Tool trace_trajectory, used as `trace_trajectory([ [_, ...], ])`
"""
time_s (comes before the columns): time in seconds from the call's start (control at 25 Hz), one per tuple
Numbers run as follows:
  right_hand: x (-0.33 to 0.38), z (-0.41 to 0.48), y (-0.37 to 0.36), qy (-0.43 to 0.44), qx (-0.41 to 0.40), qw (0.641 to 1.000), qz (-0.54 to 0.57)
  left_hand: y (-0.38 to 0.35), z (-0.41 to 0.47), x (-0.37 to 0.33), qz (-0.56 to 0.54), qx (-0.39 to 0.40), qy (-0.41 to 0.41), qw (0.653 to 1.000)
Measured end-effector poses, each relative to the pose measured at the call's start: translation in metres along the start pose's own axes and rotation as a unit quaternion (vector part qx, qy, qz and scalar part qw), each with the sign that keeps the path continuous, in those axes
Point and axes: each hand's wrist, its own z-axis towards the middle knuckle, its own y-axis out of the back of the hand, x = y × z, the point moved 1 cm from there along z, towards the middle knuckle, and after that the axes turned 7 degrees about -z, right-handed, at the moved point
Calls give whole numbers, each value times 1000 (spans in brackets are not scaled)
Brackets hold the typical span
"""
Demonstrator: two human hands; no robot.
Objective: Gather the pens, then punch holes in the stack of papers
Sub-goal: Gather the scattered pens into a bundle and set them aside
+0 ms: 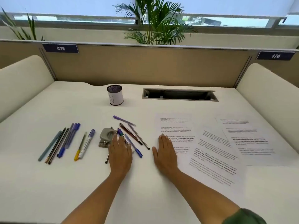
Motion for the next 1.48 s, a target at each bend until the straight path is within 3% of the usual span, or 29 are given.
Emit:
trace_trajectory([
  [0.24,-3,5,-2,-12,31,999,-30,-1,7,4,-46,26,64,997],
  [0.36,5,0,-1,-22,8,1000,19,1,12,7,-97,51,86,990],
  [0.56,77,-4,-13,-25,34,991,129,7,11,14,-217,101,75,968],
  [0.68,114,8,-25,-35,64,993,98,18,17,24,-266,95,59,957],
  [0.8,131,21,-33,-68,90,993,26,25,17,43,-241,93,10,966],
  [0.92,140,32,-34,-104,48,993,-40,25,17,65,-193,151,-74,967],
  [1.08,142,41,-34,-76,29,988,-131,21,18,81,-110,170,-193,960],
  [1.24,143,38,-33,-92,38,977,-190,17,15,87,-69,178,-226,955],
  [1.48,141,64,-33,-190,150,960,-138,19,15,85,-61,178,-235,954],
])
